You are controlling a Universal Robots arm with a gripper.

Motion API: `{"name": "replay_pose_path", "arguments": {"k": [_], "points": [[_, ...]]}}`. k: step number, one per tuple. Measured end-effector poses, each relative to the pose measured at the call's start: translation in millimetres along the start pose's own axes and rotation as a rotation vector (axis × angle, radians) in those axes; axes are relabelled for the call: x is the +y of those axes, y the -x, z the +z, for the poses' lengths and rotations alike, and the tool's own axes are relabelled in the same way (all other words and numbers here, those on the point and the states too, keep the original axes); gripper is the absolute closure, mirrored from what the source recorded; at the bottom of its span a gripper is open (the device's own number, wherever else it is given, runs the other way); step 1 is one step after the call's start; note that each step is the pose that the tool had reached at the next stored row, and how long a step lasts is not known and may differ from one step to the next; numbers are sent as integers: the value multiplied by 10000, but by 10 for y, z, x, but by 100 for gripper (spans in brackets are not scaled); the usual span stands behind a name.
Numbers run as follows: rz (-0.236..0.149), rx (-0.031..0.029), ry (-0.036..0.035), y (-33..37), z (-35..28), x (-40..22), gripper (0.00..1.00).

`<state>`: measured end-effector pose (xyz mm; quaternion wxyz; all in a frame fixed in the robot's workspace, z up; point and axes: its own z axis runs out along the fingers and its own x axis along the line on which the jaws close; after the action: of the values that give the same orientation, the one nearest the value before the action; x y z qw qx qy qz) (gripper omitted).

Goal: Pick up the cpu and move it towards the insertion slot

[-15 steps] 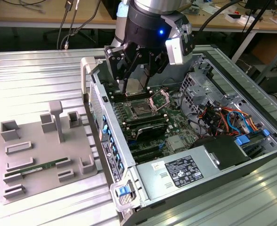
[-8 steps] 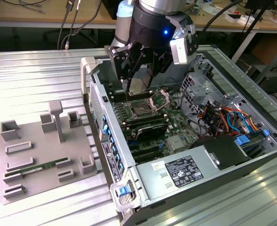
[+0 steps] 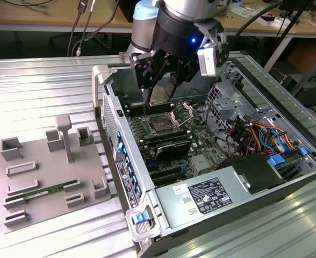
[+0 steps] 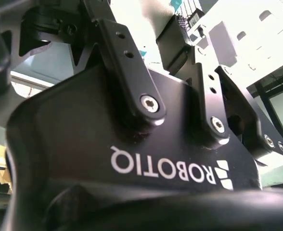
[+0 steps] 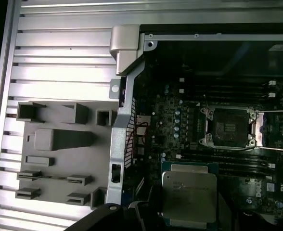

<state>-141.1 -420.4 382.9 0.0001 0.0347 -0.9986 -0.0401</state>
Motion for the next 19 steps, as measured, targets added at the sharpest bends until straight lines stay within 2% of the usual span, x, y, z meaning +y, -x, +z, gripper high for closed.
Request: {"name": "replay_pose_path", "arguments": {"k": [19], "points": [[25,-2,0,266,69,-17,45]]}}
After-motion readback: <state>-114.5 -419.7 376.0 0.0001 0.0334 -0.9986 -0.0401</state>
